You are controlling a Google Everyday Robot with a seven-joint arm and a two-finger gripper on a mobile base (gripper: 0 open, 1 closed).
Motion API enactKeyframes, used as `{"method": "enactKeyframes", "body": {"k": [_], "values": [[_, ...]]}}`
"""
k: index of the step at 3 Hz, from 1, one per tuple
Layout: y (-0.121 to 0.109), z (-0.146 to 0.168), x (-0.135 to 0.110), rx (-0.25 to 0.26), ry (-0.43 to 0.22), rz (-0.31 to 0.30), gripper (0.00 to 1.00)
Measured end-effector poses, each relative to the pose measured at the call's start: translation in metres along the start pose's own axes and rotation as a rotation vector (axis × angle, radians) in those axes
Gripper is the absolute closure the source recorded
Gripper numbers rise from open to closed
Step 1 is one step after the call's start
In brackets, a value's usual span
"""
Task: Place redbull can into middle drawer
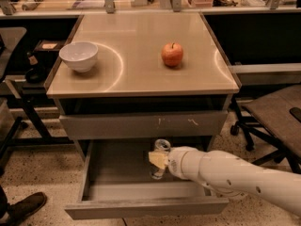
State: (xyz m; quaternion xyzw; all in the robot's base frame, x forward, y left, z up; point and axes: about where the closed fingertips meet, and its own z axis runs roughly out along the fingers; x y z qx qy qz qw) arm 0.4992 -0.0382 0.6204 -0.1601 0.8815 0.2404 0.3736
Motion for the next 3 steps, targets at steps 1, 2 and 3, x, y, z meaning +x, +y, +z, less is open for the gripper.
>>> {"method": "enactKeyframes", "body": {"k": [1,2,3], "values": [[-0.004,0.028,0.030,0.042,-0.013,0.065,1.00],[-0.013,0.050,0.043,0.077,-0.056,0.111,1.00],[-0.019,0.069,0.053,0.085,-0.078,0.142,1.00]]}}
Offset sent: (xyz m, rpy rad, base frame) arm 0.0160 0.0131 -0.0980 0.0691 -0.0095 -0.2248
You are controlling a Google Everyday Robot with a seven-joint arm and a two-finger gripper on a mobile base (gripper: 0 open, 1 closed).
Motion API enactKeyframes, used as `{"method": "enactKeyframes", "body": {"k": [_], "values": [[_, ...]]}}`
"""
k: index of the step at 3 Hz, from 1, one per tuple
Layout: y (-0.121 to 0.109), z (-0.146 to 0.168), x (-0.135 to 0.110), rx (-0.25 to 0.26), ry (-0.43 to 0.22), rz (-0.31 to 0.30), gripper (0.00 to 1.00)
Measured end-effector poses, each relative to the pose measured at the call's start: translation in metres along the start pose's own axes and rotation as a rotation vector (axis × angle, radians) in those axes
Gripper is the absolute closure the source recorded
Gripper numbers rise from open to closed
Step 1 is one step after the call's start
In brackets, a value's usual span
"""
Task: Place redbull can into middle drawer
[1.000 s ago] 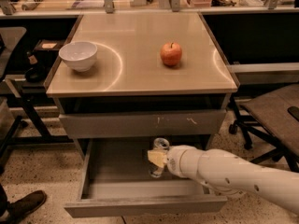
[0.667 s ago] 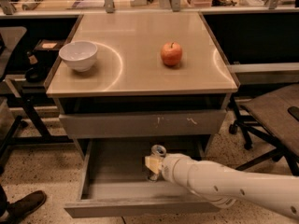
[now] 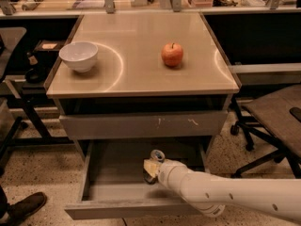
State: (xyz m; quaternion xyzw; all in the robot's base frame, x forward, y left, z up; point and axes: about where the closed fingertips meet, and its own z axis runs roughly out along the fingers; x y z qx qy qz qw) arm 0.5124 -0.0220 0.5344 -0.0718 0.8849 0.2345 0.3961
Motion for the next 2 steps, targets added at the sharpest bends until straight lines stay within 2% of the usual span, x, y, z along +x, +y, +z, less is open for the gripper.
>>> {"method": "enactKeyframes", "body": {"k": [2], "values": [[-0.012,0.029,0.017,0.017,-0.012,0.023,1.00]]}}
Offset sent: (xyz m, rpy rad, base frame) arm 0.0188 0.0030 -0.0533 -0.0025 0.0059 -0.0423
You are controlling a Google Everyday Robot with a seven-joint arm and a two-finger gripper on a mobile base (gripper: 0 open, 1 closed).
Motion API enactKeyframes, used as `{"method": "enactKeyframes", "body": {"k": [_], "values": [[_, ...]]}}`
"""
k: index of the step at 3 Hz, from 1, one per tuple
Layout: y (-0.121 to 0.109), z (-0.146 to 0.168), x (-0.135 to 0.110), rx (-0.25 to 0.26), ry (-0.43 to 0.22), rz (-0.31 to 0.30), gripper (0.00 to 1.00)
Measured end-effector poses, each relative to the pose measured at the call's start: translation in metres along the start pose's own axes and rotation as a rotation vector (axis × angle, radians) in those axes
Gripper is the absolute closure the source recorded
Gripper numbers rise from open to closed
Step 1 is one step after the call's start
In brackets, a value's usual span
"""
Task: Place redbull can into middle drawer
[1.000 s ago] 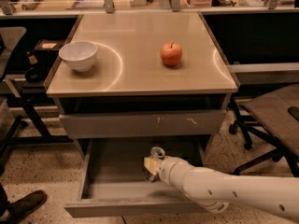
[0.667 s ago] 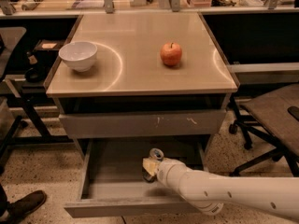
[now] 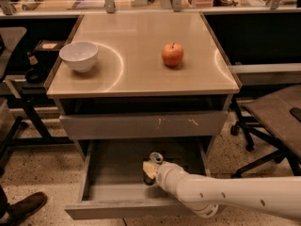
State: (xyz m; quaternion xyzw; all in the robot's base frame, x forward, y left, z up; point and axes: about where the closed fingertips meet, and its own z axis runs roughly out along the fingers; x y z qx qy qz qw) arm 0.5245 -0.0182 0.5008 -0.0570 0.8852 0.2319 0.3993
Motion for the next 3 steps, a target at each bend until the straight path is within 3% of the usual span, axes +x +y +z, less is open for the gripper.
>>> {"method": "enactKeyframes", "body": {"k": [3], "values": [[-0.032,0.024,0.015,0.094,0.017,-0.049,1.00]]}}
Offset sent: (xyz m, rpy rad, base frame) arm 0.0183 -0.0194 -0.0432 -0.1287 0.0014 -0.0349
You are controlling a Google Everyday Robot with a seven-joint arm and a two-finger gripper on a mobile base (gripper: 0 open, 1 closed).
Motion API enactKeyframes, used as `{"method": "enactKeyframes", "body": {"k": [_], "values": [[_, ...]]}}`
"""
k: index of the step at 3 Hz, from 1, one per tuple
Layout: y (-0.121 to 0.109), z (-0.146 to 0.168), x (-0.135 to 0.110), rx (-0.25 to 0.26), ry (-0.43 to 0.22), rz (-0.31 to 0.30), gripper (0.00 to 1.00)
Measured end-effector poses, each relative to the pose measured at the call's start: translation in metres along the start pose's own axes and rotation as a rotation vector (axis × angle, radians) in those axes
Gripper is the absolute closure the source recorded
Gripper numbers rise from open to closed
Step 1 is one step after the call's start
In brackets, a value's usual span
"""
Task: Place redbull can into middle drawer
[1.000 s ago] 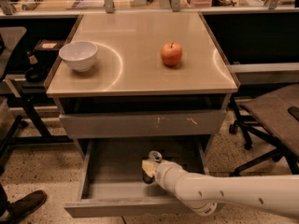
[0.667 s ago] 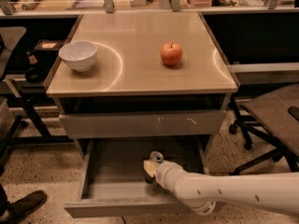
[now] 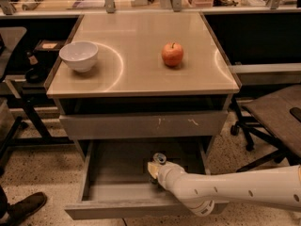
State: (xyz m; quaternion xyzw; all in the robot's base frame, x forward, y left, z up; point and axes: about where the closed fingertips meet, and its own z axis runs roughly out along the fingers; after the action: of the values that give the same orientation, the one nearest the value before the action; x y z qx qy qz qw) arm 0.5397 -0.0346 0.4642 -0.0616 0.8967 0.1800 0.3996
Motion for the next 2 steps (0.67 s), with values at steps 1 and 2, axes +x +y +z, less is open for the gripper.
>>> {"method": "enactKeyframes", "body": {"k": [1,2], "values": [[-0.0166,0.0100,-0.0060,0.062,-0.025,-0.025,1.00],[-0.0160,0.0124,-0.0052,0.063,-0.026,-0.020,1.00]]}}
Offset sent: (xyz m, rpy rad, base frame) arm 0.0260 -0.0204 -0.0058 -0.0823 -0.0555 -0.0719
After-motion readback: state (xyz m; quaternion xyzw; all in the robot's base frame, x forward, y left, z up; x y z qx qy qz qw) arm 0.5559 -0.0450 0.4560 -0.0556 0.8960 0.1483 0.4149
